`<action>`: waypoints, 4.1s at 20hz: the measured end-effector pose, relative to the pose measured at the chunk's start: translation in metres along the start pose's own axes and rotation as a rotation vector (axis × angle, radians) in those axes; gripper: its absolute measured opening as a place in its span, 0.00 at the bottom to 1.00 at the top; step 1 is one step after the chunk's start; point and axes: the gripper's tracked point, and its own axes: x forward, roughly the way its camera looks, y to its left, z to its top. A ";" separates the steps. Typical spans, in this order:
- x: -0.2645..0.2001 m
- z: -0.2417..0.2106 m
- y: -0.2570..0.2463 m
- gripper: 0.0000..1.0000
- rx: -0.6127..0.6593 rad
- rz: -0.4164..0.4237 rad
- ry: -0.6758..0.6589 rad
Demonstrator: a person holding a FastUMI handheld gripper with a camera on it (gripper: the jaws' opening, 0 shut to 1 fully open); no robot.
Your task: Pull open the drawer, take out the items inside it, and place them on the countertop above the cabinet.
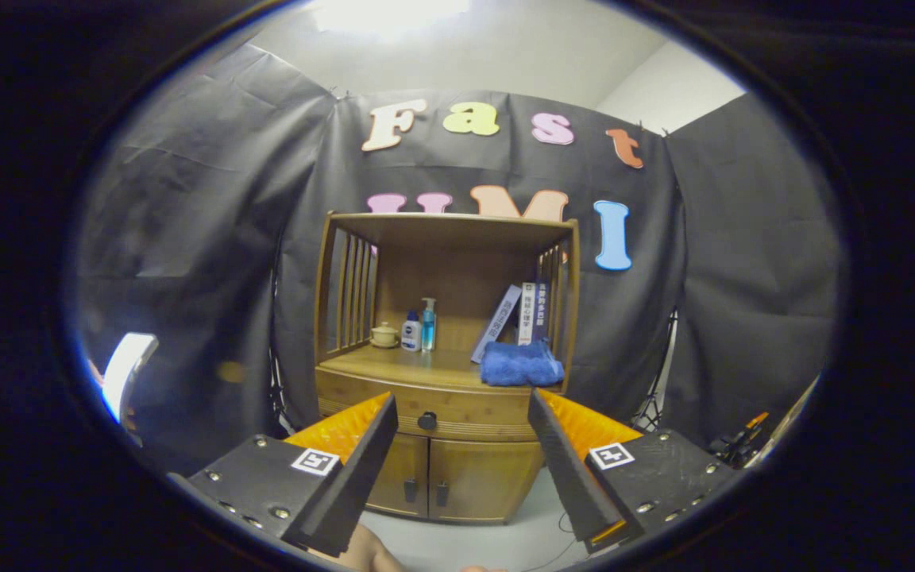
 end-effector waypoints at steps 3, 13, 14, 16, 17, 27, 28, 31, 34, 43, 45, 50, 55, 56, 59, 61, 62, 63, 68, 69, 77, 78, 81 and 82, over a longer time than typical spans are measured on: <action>0.039 -0.011 0.010 0.99 0.006 0.010 0.007; 0.180 -0.086 0.049 0.99 0.003 0.021 0.030; 0.193 -0.098 0.052 0.99 0.003 0.023 0.046; 0.213 -0.120 0.059 0.99 0.008 0.022 0.071; 0.224 -0.129 0.062 0.99 0.009 0.019 0.078; 0.297 -0.218 0.069 0.79 0.016 -0.027 0.224; 0.305 -0.225 0.077 0.67 0.040 -0.008 0.238; 0.294 -0.224 0.076 0.42 0.053 -0.055 0.241; 0.288 -0.224 0.075 0.33 0.092 -0.081 0.282; 0.197 -0.219 0.076 0.33 0.123 -0.066 0.323; 0.176 -0.218 0.076 0.33 0.123 -0.063 0.331; 0.132 -0.223 0.078 0.33 0.155 -0.048 0.355; 0.118 -0.224 0.084 0.32 0.155 -0.048 0.377; 0.116 -0.226 0.085 0.35 0.155 -0.037 0.403; 0.106 -0.203 0.081 0.41 0.197 -0.029 0.382; 0.097 -0.180 0.077 0.46 0.166 -0.025 0.361; 0.095 -0.165 0.076 0.48 0.153 -0.016 0.348; 0.097 -0.149 0.077 0.48 0.141 -0.004 0.331; 0.147 -0.072 0.084 0.52 0.076 0.064 0.268; 0.160 -0.070 0.087 0.52 0.072 0.076 0.289; 0.240 -0.143 0.098 0.87 -0.045 0.112 0.697; 0.244 -0.153 0.100 0.87 -0.051 0.120 0.735; 0.253 -0.183 0.093 0.96 -0.102 0.102 0.846; 0.254 -0.194 0.092 0.96 -0.117 0.101 0.882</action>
